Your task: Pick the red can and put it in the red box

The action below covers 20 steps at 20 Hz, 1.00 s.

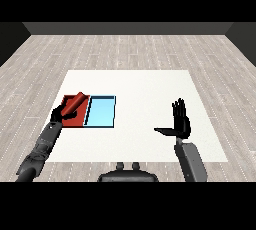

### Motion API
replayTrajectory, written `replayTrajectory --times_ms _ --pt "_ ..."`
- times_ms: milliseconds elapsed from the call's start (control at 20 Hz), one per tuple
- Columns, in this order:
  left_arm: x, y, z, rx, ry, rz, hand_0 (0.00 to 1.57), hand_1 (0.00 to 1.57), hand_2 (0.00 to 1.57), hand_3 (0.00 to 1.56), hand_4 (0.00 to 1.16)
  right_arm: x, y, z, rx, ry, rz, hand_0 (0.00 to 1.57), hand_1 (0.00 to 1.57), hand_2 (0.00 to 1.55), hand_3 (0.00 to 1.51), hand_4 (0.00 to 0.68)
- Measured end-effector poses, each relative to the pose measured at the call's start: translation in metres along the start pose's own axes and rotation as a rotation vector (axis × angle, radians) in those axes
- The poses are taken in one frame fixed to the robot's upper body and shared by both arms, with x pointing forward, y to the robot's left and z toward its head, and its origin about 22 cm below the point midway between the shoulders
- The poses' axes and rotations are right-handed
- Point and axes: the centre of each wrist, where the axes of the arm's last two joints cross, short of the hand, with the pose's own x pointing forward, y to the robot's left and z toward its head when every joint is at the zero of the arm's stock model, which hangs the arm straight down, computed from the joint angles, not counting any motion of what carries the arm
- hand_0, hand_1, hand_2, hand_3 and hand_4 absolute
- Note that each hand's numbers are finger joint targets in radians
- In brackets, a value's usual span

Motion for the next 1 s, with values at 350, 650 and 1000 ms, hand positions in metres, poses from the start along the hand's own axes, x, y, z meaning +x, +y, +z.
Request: replayTrajectory --times_ms 350,650,1000 --pt "-0.024 -0.015 0.005 -0.141 0.086 -0.1 0.0 0.0 0.0 0.0 0.0 -0.015 0.002 -0.008 -0.004 -0.008 -0.001 0.0 0.0 0.0 0.0 0.0" --pt "-0.021 -0.003 -0.002 -0.127 0.089 -0.04 0.0 0.0 0.0 0.0 0.0 -0.022 0.003 -0.009 0.005 -0.014 -0.013 0.0 0.0 0.0 0.0 0.0" --pt "0.038 -0.008 -0.011 -0.123 -0.289 0.513 0.0 0.0 0.0 0.0 0.0 -0.021 0.003 -0.009 0.024 -0.019 -0.036 0.0 0.0 0.0 0.0 0.0"
